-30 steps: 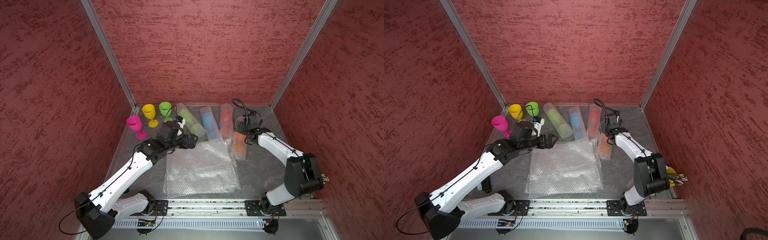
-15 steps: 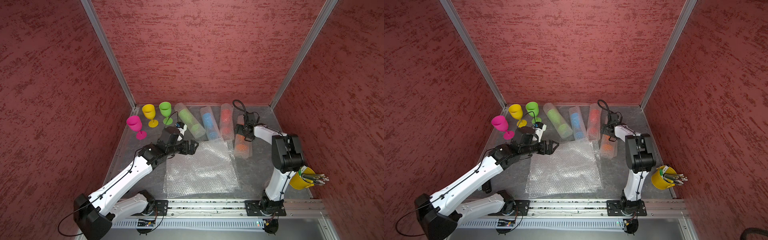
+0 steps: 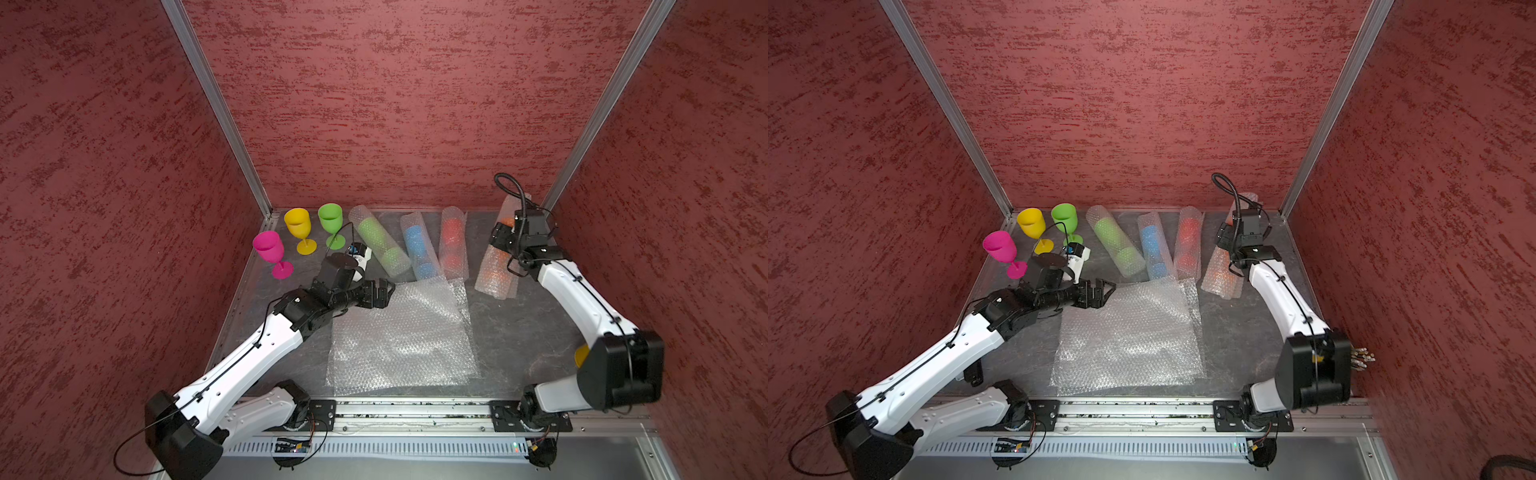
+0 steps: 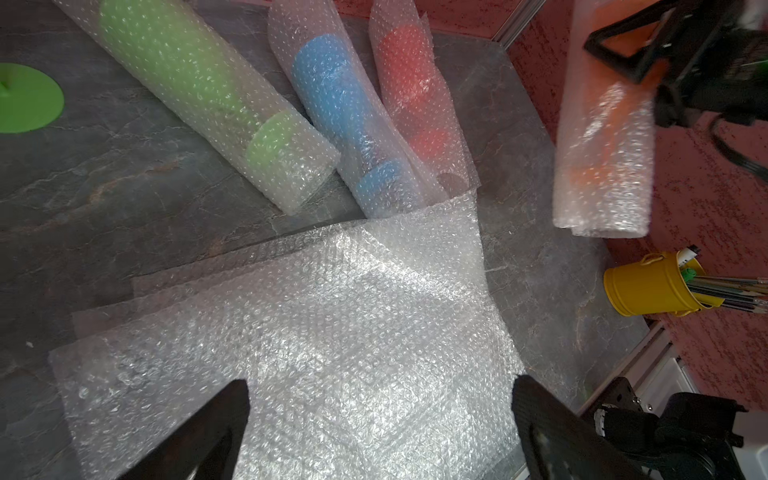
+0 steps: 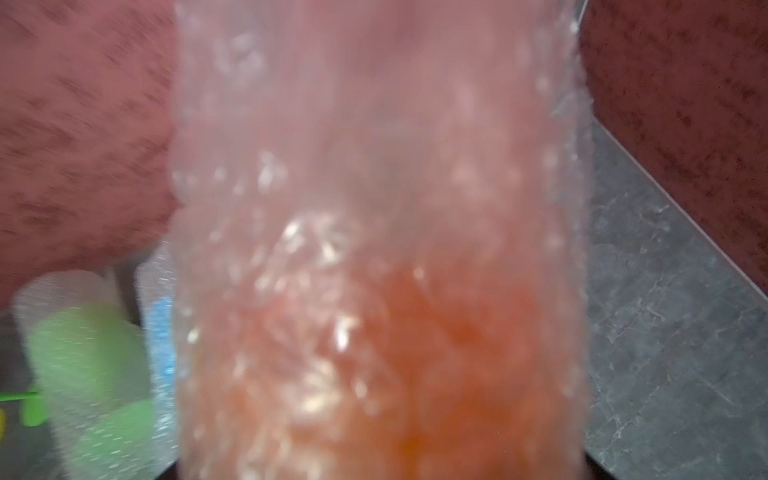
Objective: Unpack wine glasses from bubble wrap
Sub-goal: Pick up the bubble wrap from the center of the board, then place the bubble wrap at the center of the board.
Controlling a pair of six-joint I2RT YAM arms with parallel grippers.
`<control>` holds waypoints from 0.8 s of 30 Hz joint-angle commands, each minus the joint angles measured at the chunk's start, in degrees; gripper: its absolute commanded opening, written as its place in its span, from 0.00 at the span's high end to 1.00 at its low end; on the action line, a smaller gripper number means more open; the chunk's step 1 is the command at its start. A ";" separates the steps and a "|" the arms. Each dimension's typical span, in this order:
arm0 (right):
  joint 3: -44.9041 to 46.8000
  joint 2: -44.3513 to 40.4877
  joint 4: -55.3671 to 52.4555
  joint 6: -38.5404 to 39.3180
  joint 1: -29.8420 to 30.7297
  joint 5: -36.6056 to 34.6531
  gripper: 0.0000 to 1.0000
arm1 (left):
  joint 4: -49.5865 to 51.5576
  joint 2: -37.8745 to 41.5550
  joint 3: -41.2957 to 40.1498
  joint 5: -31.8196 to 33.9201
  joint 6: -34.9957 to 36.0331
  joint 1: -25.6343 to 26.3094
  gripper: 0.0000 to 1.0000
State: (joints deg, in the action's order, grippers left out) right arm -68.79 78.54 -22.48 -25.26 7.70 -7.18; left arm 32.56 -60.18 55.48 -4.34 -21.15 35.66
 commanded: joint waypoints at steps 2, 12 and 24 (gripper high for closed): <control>3.52 -6.54 -3.87 -4.75 7.65 11.39 0.28 | 1.51 1.10 1.44 3.39 0.93 -0.75 0.00; 14.23 -1.82 5.59 -20.95 33.40 12.61 0.26 | 1.73 2.01 1.42 3.94 0.10 -4.11 0.00; 12.53 13.18 7.47 -28.43 42.63 5.60 0.24 | 1.04 2.00 0.76 2.15 -0.25 -4.99 0.00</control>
State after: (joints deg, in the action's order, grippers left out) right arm -55.00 90.91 -17.19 -50.37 49.54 1.85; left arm 34.04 -58.83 55.70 -1.43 -21.19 30.94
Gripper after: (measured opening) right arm 0.765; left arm 0.996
